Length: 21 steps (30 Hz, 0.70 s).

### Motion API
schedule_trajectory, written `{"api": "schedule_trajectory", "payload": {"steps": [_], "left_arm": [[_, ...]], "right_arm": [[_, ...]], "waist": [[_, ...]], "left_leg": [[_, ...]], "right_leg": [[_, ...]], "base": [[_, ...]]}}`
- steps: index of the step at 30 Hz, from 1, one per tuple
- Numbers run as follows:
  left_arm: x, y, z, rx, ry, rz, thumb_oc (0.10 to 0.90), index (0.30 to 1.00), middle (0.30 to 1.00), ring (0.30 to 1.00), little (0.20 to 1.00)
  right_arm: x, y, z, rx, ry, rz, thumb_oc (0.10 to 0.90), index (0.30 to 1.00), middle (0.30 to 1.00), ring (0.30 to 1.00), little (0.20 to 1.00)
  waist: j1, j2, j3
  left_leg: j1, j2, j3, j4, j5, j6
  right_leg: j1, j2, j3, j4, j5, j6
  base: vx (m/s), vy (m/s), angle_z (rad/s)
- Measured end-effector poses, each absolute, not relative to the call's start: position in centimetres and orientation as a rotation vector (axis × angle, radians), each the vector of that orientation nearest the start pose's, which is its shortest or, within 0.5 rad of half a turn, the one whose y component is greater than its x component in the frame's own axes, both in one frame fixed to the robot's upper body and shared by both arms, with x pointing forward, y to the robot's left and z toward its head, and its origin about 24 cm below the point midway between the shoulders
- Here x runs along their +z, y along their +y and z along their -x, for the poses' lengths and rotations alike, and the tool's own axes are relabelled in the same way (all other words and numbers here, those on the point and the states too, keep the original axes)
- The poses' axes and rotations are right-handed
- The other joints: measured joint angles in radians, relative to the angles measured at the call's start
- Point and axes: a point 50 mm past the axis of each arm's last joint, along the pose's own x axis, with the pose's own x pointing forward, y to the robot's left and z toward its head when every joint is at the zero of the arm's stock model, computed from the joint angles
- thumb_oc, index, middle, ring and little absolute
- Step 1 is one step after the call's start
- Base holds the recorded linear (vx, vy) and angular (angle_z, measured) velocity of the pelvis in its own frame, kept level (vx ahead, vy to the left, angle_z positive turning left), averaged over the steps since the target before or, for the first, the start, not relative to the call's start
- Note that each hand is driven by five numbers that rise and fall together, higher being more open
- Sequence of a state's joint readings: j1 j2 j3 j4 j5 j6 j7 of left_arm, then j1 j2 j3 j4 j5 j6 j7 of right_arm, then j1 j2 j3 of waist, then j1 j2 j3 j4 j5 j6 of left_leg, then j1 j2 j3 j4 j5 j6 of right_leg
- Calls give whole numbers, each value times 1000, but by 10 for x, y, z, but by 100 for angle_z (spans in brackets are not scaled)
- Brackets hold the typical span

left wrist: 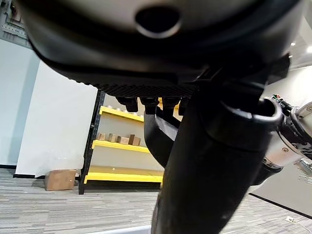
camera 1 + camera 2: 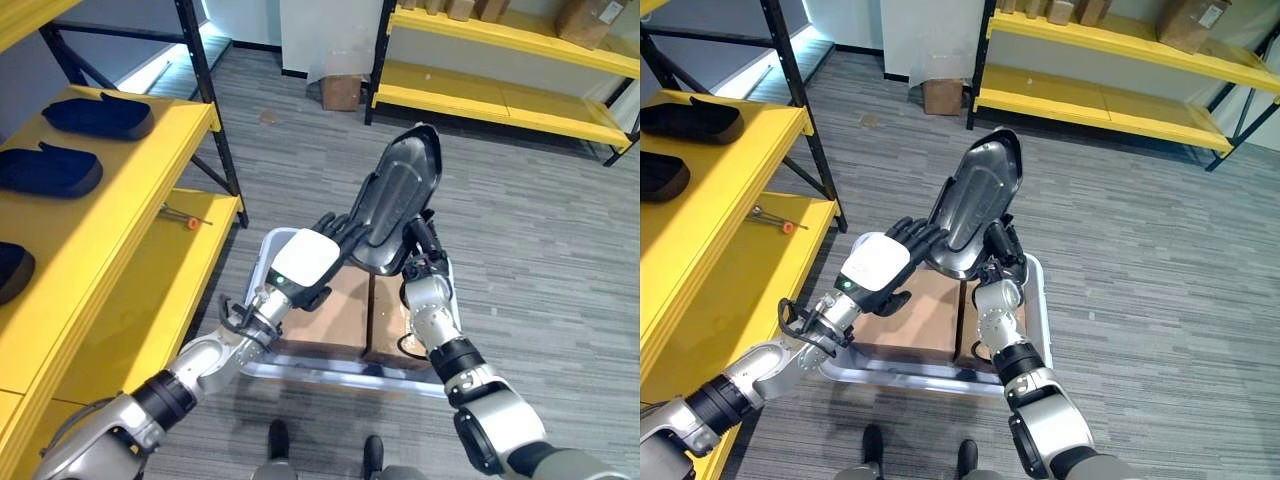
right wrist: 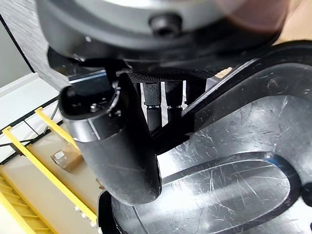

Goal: Move parts from the plastic box to the shelf.

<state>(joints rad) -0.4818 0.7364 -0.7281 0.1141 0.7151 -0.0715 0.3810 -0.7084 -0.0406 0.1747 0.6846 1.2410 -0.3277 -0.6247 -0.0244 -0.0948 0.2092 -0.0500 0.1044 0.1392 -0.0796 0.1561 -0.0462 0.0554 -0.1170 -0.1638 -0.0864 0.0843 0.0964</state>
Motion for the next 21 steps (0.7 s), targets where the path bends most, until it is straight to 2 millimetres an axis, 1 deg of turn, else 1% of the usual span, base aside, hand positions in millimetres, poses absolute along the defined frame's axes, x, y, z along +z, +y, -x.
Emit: {"api": "schedule_trajectory", "payload": {"steps": [7, 8, 10, 12, 15, 21], "left_arm": [[98, 128, -295, -327, -673, -1451, 900, 1000, 1000, 1000, 1000], [96, 128, -296, -329, -668, -1453, 900, 1000, 1000, 1000, 1000], [83, 129, -298, -353, -624, -1486, 900, 1000, 1000, 1000, 1000], [80, 128, -299, -354, -620, -1499, 900, 1000, 1000, 1000, 1000], [77, 127, -300, -344, -602, -1503, 900, 1000, 1000, 1000, 1000], [71, 118, -306, -295, -591, -1473, 900, 1000, 1000, 1000, 1000]], "right_arm": [[75, -114, -364, -538, 240, -1073, 400, 300, 300, 300, 300], [74, -114, -364, -542, 242, -1072, 400, 300, 300, 300, 300], [69, -112, -363, -570, 260, -1067, 400, 300, 300, 300, 300], [65, -111, -361, -588, 283, -1068, 400, 300, 300, 300, 300], [63, -107, -360, -598, 302, -1077, 400, 300, 300, 300, 300], [63, -105, -359, -605, 294, -1086, 400, 300, 300, 300, 300]], "waist": [[0, 2, -1], [0, 4, -2], [0, 19, -11], [0, 24, -14], [-1, 25, -15], [-2, 26, -15]], "left_leg": [[1, 0, 1, 0, 0, 0], [1, 0, 1, 0, 0, 0], [1, 0, 1, 0, 0, 0], [1, 0, 1, 0, 0, 0], [1, 0, 1, 0, 0, 0], [1, 0, 1, 0, 0, 0]], "right_leg": [[0, 0, 1, 0, 0, 0], [0, 0, 1, 0, 0, 0], [0, -1, 1, 0, 0, 0], [0, 0, 1, 0, 0, 0], [0, 0, 1, 0, 0, 0], [-1, -1, 2, 0, 0, 0]], "base": [[0, 0, 0], [0, 0, 0], [0, 0, 0], [0, 0, 0], [0, 0, 0], [0, 0, 0]]}}
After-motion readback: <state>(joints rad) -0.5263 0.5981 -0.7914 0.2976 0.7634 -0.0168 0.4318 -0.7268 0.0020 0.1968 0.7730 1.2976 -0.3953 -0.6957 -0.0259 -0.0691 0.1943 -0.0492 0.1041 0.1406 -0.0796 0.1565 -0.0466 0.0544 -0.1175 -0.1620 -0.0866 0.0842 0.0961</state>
